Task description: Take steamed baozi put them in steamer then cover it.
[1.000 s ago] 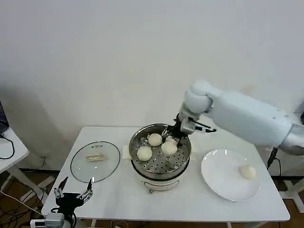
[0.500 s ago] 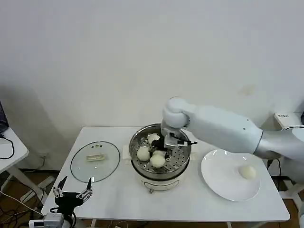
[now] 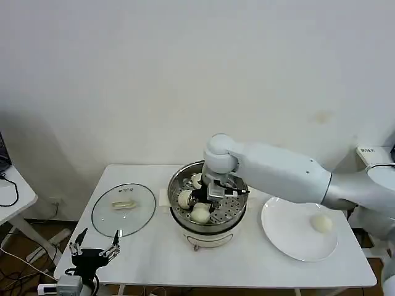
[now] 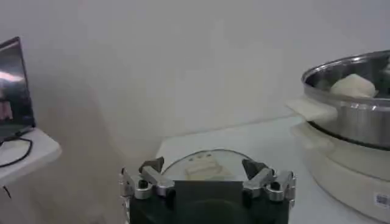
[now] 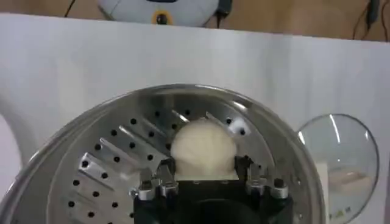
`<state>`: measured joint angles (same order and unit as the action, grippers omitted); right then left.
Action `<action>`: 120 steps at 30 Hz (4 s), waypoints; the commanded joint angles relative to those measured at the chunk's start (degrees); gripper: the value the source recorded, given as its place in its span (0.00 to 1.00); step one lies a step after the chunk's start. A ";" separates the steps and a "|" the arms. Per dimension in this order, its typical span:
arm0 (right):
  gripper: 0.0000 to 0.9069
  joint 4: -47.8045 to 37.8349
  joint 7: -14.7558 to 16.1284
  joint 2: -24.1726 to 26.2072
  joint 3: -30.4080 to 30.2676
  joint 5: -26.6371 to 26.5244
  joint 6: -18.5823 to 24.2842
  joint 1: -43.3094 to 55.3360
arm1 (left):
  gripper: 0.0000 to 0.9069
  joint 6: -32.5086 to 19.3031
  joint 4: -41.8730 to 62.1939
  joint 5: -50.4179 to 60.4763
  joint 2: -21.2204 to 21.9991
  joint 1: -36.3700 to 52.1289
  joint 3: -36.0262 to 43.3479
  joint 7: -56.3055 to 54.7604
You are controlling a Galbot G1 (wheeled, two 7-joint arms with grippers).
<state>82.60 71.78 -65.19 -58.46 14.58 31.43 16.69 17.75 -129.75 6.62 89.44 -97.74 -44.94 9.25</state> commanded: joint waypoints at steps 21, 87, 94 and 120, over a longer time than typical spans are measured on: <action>1.00 1.23 -1.38 3.86 3.14 0.63 -0.65 2.33 | 1.00 0.15 1.25 0.18 0.19 0.80 0.42 -0.01; 1.00 -6.87 -9.80 36.50 21.52 -4.23 -59.43 -24.35 | 1.00 0.97 2.21 -1.32 -3.08 3.13 3.36 1.29; 1.00 -7.86 -8.80 37.01 17.92 -2.27 -56.74 -22.97 | 1.00 0.91 3.37 -1.36 -2.97 3.37 3.02 0.98; 1.00 -14.78 -8.92 32.54 17.26 5.29 -48.18 -23.99 | 1.00 0.94 4.67 -1.25 -3.01 3.95 2.61 1.34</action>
<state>69.21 62.54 -31.92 -40.87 17.60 -18.26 -7.24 18.69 -125.19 5.35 86.43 -93.83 -42.32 10.53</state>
